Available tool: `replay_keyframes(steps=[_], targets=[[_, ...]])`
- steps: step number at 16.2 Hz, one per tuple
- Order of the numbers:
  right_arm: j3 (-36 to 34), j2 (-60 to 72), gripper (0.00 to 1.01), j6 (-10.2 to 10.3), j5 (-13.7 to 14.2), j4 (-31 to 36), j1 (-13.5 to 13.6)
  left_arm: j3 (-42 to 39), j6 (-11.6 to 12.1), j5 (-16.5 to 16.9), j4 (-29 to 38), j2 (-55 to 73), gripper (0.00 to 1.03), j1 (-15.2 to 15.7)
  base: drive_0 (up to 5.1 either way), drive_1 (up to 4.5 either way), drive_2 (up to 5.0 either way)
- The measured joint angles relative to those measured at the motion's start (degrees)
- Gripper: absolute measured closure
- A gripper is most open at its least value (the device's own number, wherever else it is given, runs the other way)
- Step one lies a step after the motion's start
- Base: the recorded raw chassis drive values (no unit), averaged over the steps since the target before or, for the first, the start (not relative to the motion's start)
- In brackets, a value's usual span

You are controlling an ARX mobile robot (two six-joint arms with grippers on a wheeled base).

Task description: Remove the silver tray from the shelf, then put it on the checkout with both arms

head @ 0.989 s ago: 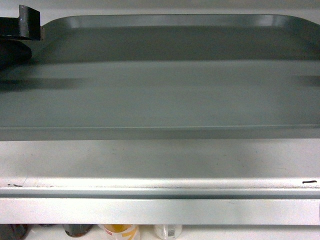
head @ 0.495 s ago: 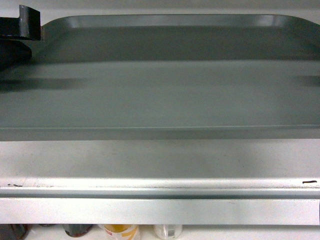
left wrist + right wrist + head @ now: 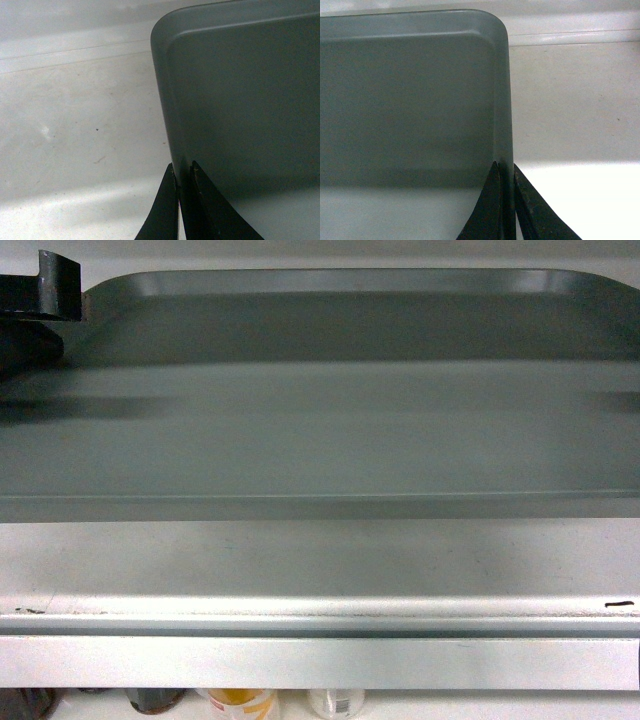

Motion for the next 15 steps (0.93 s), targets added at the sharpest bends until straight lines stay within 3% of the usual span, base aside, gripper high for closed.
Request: replay_keyframes(steps=[5,15], targets=[[0.00,-0.02,0.98,0.00,0.00,0.04,0.00,0.00,0.00,0.00,0.02,0.00,0.99,0.00,0.0,-0.43,0.5],[0.11,-0.31,0.98,-0.02,0.07,0.09,0.00,0.00,0.00,0.09,0.07,-0.09,0.99,0.11,0.1,-4.08,4.3]])
